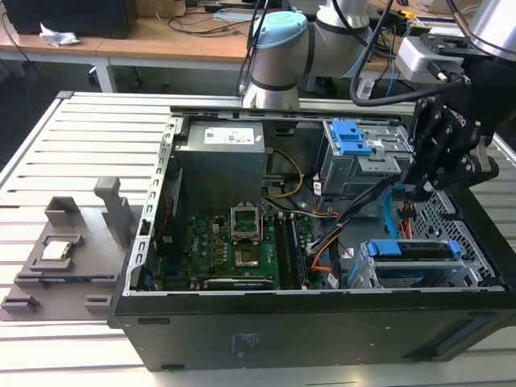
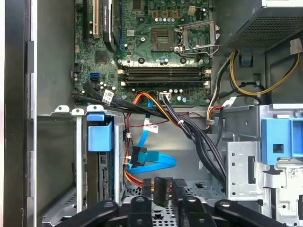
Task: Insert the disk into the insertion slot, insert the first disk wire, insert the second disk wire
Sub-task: 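Insert the first disk wire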
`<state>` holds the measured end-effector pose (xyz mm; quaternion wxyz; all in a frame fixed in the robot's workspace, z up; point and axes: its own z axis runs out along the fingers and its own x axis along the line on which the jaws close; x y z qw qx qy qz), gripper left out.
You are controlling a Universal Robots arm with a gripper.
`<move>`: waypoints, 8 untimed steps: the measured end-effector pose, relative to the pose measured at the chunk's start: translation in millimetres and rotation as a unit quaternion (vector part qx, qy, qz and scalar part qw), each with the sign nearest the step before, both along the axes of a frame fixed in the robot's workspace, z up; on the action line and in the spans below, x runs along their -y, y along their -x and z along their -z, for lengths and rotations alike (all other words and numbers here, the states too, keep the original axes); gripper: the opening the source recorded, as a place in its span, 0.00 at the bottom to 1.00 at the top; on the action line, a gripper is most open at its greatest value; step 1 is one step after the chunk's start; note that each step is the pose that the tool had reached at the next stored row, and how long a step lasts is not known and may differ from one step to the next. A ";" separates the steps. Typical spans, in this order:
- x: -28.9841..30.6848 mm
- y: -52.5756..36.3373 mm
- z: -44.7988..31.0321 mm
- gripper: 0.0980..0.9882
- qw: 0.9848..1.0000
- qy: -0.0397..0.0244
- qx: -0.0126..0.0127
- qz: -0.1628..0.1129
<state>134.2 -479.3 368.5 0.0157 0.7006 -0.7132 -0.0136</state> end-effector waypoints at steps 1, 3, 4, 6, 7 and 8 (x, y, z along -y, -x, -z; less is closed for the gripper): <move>0.0 0.0 0.1 0.30 1.000 0.000 0.000 0.000; -0.9 0.0 2.6 0.30 1.000 0.006 0.000 0.000; -1.8 0.0 4.5 0.30 1.000 0.009 0.000 0.000; -4.3 0.0 8.4 0.30 1.000 0.014 0.000 0.000; -5.4 -0.1 10.3 0.30 1.000 0.016 0.000 0.000; -6.1 -0.1 11.9 0.30 1.000 0.018 0.000 0.000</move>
